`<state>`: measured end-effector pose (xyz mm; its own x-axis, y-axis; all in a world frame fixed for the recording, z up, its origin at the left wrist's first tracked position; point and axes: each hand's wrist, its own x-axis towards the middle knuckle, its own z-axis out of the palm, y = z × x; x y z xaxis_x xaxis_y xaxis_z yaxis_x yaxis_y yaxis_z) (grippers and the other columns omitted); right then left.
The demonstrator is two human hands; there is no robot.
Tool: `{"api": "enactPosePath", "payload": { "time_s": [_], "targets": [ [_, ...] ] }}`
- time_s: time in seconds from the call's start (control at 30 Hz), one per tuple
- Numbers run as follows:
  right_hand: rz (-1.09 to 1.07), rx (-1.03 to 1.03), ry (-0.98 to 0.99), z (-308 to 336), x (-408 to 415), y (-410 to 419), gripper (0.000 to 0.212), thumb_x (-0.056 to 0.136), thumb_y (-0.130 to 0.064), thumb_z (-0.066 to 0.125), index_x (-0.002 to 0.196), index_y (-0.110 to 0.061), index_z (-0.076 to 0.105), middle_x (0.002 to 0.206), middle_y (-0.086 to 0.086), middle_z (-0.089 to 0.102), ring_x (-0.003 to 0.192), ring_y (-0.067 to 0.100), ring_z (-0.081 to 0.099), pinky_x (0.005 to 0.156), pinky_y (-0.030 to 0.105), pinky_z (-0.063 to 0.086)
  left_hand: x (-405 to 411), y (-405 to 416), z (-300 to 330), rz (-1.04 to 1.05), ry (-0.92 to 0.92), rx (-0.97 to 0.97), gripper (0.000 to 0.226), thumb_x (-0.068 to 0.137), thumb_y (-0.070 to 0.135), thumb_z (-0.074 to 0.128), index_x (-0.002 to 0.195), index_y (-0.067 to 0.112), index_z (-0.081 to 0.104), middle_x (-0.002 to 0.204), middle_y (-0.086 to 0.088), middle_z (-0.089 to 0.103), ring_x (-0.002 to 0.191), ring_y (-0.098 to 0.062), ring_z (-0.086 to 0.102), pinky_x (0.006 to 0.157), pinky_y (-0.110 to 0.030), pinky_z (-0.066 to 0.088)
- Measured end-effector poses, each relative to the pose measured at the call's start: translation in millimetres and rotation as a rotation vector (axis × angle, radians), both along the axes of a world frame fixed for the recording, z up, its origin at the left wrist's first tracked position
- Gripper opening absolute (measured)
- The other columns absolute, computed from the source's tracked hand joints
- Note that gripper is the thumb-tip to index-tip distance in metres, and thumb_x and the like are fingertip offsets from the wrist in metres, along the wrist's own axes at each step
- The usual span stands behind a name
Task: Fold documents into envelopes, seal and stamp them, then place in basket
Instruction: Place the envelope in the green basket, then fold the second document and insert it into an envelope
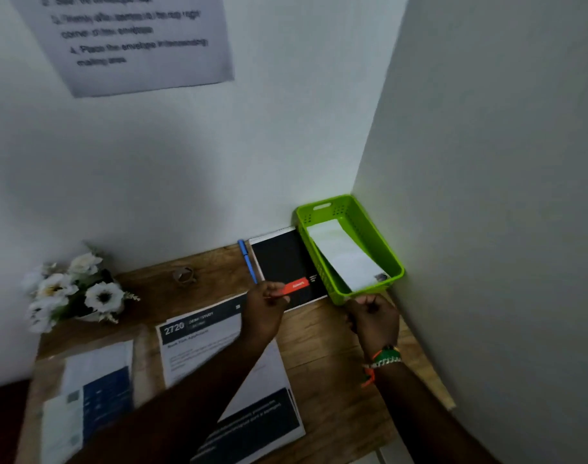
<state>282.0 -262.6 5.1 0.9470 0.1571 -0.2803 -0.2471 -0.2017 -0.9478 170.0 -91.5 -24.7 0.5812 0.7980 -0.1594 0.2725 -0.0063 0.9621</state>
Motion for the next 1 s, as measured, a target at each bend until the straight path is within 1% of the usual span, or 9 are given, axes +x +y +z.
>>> {"api": "enactPosePath", "payload": {
  "time_s": [0.07, 0.13, 0.23, 0.33, 0.43, 0.57, 0.73, 0.9, 1.0],
  "targets": [
    [0.153, -0.1, -0.075, -12.6, -23.5, 5.7, 0.021, 0.074, -0.009, 0.083, 0.068, -0.014, 0.064, 0.057, 0.007, 0.064, 0.048, 0.022, 0.061, 0.053, 0.037, 0.052, -45.2, 19.2, -10.9, 0.052, 0.085, 0.121, 0.03, 0.08, -0.004, 0.074, 0.086, 0.024, 0.066, 0.09, -0.003, 0.07, 0.082, -0.01, 0.066, 0.078, -0.033, 0.054],
    [0.334, -0.168, -0.122, -19.9, -40.8, 15.1, 0.017, 0.07, -0.016, 0.082, 0.068, -0.02, 0.066, 0.061, 0.002, 0.068, 0.055, 0.022, 0.066, 0.06, 0.04, 0.056, -85.4, 39.5, -20.4, 0.079, 0.208, 0.279, 0.028, 0.08, 0.002, 0.076, 0.094, 0.024, 0.066, 0.098, 0.002, 0.068, 0.09, -0.012, 0.066, 0.086, -0.035, 0.055],
    [0.689, -0.352, -0.225, -23.9, -63.2, 46.8, 0.019, 0.071, -0.02, 0.081, 0.071, -0.028, 0.064, 0.073, -0.007, 0.07, 0.072, 0.011, 0.067, 0.072, 0.031, 0.054, -145.3, 70.7, -29.0, 0.082, 0.383, 0.481, 0.039, 0.076, 0.01, 0.077, 0.113, 0.016, 0.065, 0.116, -0.007, 0.062, 0.107, -0.028, 0.059, 0.096, -0.039, 0.048],
    [0.944, -0.474, -0.366, -28.7, -75.4, 79.7, 0.029, 0.077, -0.028, 0.081, 0.1, -0.031, 0.064, 0.107, -0.005, 0.066, 0.101, 0.015, 0.06, 0.085, 0.023, 0.043, -182.6, 91.1, -29.0, -0.009, 0.541, 0.518, 0.065, 0.075, 0.035, 0.077, 0.133, 0.015, 0.056, 0.137, -0.009, 0.054, 0.127, -0.032, 0.048, 0.105, -0.041, 0.04],
    [1.112, -0.598, -0.572, -34.8, -78.6, 109.5, 0.055, 0.081, -0.03, 0.077, 0.13, -0.019, 0.055, 0.134, 0.003, 0.055, 0.125, 0.026, 0.045, 0.102, 0.029, 0.036, -199.0, 100.0, -22.8, -0.149, 0.667, 0.471, 0.094, 0.073, 0.043, 0.084, 0.151, 0.017, 0.038, 0.158, -0.008, 0.033, 0.146, -0.029, 0.027, 0.118, -0.041, 0.027],
    [1.179, -0.71, -0.723, -32.0, -76.5, 142.2, 0.07, 0.08, -0.029, 0.078, 0.141, -0.02, 0.045, 0.143, 0.004, 0.051, 0.129, 0.03, 0.04, 0.108, 0.039, 0.039, -201.6, 98.7, -16.3, -0.229, 0.688, 0.426, 0.103, 0.074, 0.04, 0.085, 0.157, 0.022, 0.025, 0.163, -0.005, 0.021, 0.149, -0.027, 0.018, 0.12, -0.038, 0.02],
    [1.253, -0.795, -0.674, -34.6, -74.8, 155.1, 0.085, 0.078, -0.025, 0.081, 0.149, -0.028, 0.035, 0.147, 0.001, 0.049, 0.136, 0.029, 0.035, 0.109, 0.041, 0.04, -196.2, 96.3, -12.7, -0.224, 0.696, 0.464, 0.1, 0.074, 0.035, 0.086, 0.154, 0.023, 0.027, 0.157, -0.001, 0.027, 0.142, -0.027, 0.028, 0.113, -0.041, 0.033],
    [1.163, -0.743, -0.73, -34.3, -81.4, 147.6, 0.079, 0.077, -0.021, 0.081, 0.145, -0.027, 0.043, 0.138, 0.005, 0.057, 0.131, 0.029, 0.042, 0.107, 0.042, 0.042, -198.1, 84.0, -13.5, -0.159, 0.71, 0.518, 0.098, 0.075, 0.032, 0.084, 0.154, 0.027, 0.027, 0.154, 0.001, 0.027, 0.138, -0.026, 0.032, 0.106, -0.045, 0.044],
    [1.139, -0.713, -0.783, -33.6, -87.4, 139.5, 0.073, 0.078, -0.02, 0.08, 0.142, -0.026, 0.047, 0.132, 0.006, 0.06, 0.126, 0.029, 0.045, 0.103, 0.044, 0.044, -200.0, 77.4, -15.2, -0.133, 0.7, 0.509, 0.1, 0.078, 0.032, 0.082, 0.156, 0.029, 0.02, 0.157, 0.0, 0.025, 0.139, -0.027, 0.03, 0.108, -0.045, 0.041]
  ]
}}
